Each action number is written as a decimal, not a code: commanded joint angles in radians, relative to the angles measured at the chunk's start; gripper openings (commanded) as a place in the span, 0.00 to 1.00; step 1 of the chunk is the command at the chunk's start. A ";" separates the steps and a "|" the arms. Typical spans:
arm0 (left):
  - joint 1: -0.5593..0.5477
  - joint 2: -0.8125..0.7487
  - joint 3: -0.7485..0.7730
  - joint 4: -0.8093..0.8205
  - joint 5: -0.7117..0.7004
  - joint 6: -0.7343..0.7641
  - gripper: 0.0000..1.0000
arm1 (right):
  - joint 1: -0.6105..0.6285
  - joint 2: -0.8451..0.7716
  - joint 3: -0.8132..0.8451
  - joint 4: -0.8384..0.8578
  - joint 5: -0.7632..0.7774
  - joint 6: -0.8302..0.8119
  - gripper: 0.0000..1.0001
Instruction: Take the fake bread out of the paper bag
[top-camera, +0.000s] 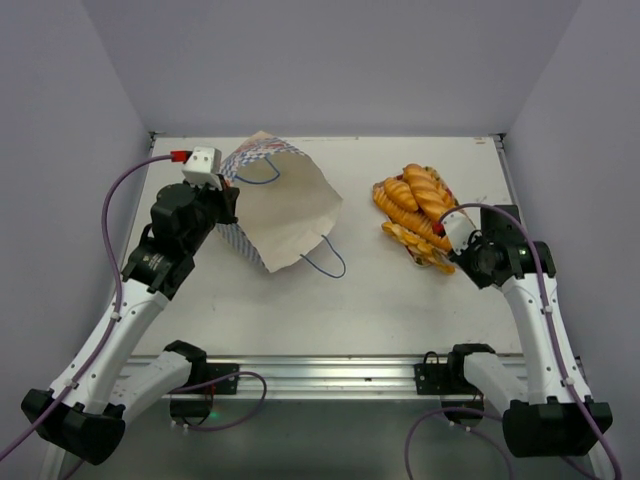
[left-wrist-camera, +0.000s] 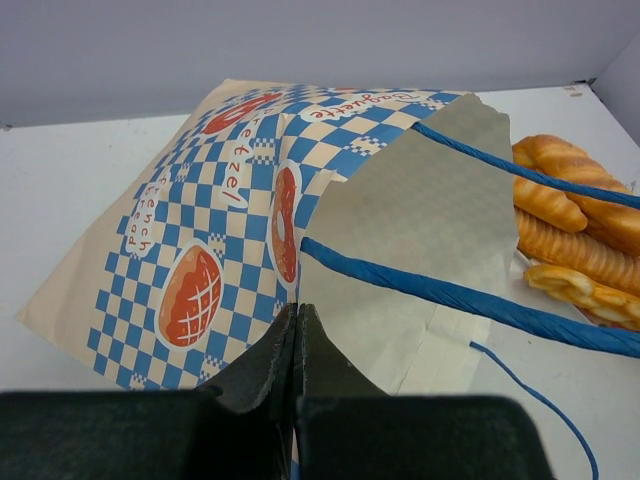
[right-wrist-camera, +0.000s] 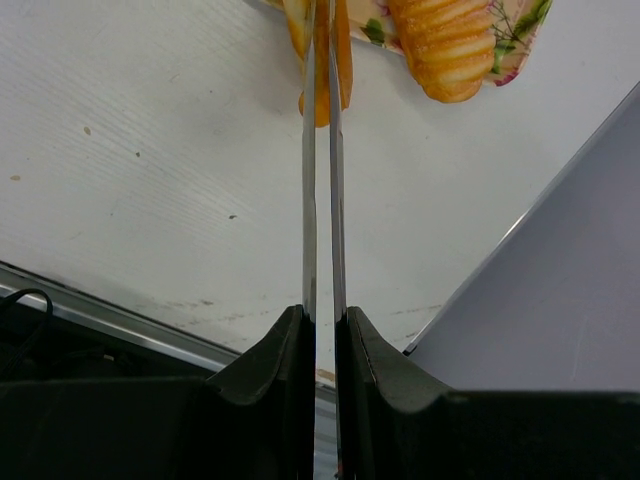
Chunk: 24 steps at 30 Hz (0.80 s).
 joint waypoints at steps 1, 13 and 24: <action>0.008 -0.018 -0.008 0.040 0.012 0.020 0.00 | -0.007 0.021 0.051 0.048 0.005 -0.014 0.03; 0.008 -0.021 -0.014 0.042 0.015 0.015 0.00 | -0.007 0.070 0.102 0.064 0.014 -0.012 0.15; 0.008 -0.024 -0.014 0.039 0.016 0.017 0.00 | -0.069 0.121 0.111 0.088 0.006 -0.004 0.25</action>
